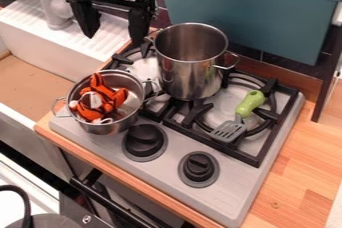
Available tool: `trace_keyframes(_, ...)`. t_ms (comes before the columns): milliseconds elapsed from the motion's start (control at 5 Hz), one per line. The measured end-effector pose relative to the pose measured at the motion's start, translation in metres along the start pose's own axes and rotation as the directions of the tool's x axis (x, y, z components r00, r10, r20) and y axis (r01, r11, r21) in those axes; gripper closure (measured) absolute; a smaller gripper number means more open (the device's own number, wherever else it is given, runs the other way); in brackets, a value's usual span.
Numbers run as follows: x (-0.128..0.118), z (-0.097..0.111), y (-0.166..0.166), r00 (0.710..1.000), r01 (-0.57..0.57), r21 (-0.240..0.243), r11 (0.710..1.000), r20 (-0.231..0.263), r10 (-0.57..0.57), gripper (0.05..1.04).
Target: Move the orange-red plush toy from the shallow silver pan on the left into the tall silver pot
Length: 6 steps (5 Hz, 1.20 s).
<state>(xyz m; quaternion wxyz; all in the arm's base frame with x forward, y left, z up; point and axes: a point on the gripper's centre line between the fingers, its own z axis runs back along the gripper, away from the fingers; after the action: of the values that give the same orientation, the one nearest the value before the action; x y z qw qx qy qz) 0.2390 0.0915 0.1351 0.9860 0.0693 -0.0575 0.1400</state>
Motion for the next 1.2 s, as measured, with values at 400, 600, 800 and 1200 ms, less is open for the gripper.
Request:
trace_keyframes(400, -0.024, -0.031, 0.001, 1.0, 0.013, 0.012, 1.0, -0.025, -0.013, 0.083)
trace_keyframes(600, -0.036, -0.043, 0.012, 1.0, 0.016, 0.026, 1.0, -0.014, -0.015, 0.083)
trace_keyframes(800, -0.044, -0.056, 0.023, 1.0, 0.017, 0.046, 0.999, -0.003, -0.017, 0.083)
trace_keyframes(1200, -0.046, -0.067, 0.026, 0.999, 0.028, 0.065, 0.998, 0.035, -0.03, 0.083)
